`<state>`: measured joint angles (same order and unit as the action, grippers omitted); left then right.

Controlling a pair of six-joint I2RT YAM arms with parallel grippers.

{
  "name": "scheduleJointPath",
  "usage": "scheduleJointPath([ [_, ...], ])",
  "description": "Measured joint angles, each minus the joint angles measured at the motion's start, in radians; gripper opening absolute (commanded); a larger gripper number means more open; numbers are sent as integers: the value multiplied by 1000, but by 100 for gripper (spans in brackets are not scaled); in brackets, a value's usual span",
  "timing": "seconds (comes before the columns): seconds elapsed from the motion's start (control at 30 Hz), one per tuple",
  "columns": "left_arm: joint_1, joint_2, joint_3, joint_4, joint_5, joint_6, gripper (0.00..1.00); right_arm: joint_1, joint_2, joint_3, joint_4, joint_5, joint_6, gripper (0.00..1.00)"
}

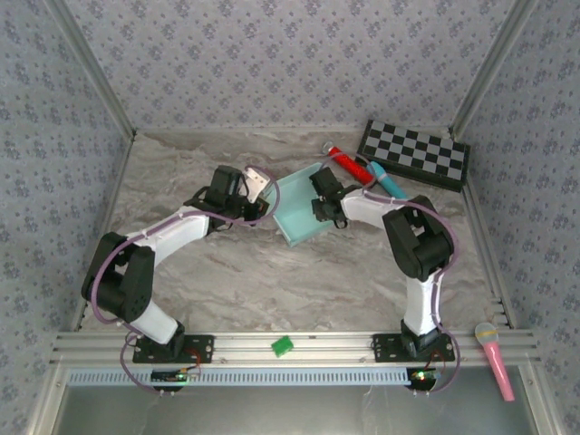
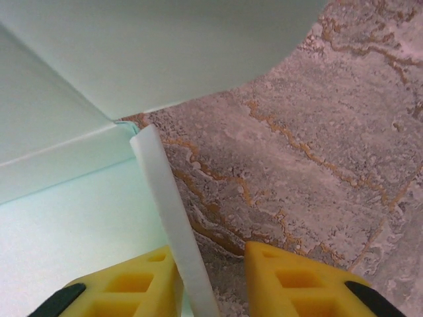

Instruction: Fold the paper box

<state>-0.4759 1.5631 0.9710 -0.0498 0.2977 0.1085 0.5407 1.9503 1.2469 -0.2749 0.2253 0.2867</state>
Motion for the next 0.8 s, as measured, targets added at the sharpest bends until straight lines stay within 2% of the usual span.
scheduleJointPath([
  [0.3, -2, 0, 0, 2, -24, 3, 0, 61, 50, 71, -75, 140, -6, 21],
  [0.53, -2, 0, 0, 2, -30, 4, 0, 73, 67, 96, -105, 169, 13, 21],
  [0.67, -2, 0, 0, 2, -34, 7, 0, 72, 63, 89, -95, 160, 15, 28],
  [0.8, -2, 0, 0, 1, -32, 15, 0, 65, 35, 56, -91, 140, 38, 39],
])
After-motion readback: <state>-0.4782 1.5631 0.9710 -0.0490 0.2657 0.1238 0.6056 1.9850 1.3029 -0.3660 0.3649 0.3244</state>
